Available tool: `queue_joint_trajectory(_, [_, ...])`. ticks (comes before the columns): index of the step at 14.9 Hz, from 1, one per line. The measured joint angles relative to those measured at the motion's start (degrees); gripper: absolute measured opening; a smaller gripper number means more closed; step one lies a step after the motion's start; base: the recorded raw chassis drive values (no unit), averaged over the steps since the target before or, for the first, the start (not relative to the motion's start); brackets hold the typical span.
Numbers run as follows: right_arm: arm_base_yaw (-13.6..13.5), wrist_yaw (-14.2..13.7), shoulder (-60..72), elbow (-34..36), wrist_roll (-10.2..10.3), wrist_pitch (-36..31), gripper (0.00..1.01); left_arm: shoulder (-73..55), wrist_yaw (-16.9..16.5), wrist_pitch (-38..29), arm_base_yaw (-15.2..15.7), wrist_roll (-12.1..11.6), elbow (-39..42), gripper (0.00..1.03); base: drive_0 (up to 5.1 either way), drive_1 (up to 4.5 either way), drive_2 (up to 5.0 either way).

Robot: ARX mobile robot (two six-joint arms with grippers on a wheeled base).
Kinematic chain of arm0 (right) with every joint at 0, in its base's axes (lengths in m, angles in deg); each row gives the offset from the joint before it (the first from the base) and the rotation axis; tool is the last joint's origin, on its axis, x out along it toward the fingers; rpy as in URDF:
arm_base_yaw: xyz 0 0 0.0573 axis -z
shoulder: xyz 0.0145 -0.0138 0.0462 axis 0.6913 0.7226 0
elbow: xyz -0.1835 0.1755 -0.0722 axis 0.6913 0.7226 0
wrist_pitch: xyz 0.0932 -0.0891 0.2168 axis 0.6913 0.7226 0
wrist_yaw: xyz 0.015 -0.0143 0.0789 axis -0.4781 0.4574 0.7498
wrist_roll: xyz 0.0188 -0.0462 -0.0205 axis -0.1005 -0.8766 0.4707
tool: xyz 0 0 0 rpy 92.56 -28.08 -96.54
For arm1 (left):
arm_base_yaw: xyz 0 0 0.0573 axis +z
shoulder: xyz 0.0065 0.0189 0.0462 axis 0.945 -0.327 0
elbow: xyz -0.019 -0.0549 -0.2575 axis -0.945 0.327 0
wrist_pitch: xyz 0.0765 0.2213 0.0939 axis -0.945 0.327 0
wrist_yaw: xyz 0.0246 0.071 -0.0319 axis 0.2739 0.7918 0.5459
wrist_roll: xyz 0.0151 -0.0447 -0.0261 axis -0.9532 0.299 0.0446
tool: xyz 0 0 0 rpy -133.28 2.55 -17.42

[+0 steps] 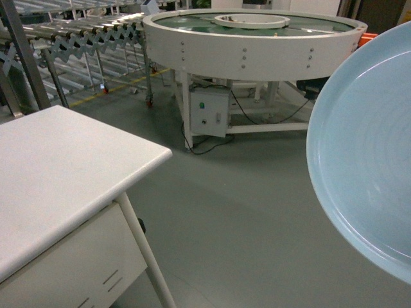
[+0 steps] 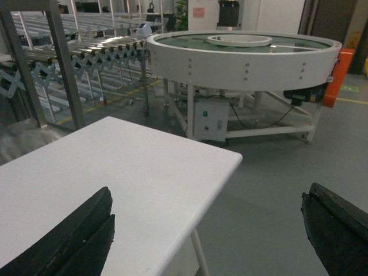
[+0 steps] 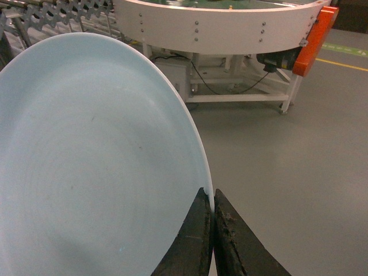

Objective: Place blue tray on left shelf second layer neatly

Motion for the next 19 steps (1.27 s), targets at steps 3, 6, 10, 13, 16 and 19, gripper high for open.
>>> queue_joint_trajectory(3, [0.00, 0.00, 0.07, 0.00, 0.00, 0.11, 0.02, 0.00, 0.02, 0.00, 0.00, -0.02, 0.00, 0.98, 2.9, 1.78, -5.1])
queue_joint_trajectory(6, [0.00, 0.02, 0.04, 0.00, 0.00, -0.02, 0.02, 0.00, 0.07, -0.02, 0.07, -0.02, 0.00, 0.98, 2.9, 1.87, -5.1])
queue_joint_trajectory(10, [0.00, 0.04, 0.07, 0.00, 0.00, 0.09, 0.02, 0.00, 0.02, -0.09, 0.07, -0.02, 0.00, 0.98, 2.8, 2.13, -5.0])
queue_joint_trajectory(13, [0.00, 0.09, 0.07, 0.00, 0.00, 0.17, 0.02, 0.00, 0.00, -0.07, 0.07, -0.02, 0.00, 0.98, 2.9, 2.13, -5.0])
queue_joint_trajectory(16, [0.00, 0.09, 0.07, 0.00, 0.00, 0.13, 0.02, 0.00, 0.15, -0.11, 0.09, 0.00, 0.00, 0.98, 2.8, 2.08, -5.0])
queue_joint_trajectory(19, [0.00, 0.09, 0.04, 0.02, 0.00, -0.04, 0.02, 0.00, 0.07, -0.04, 0.09, -0.02, 0.00, 0.98, 2.9, 2.16, -5.0])
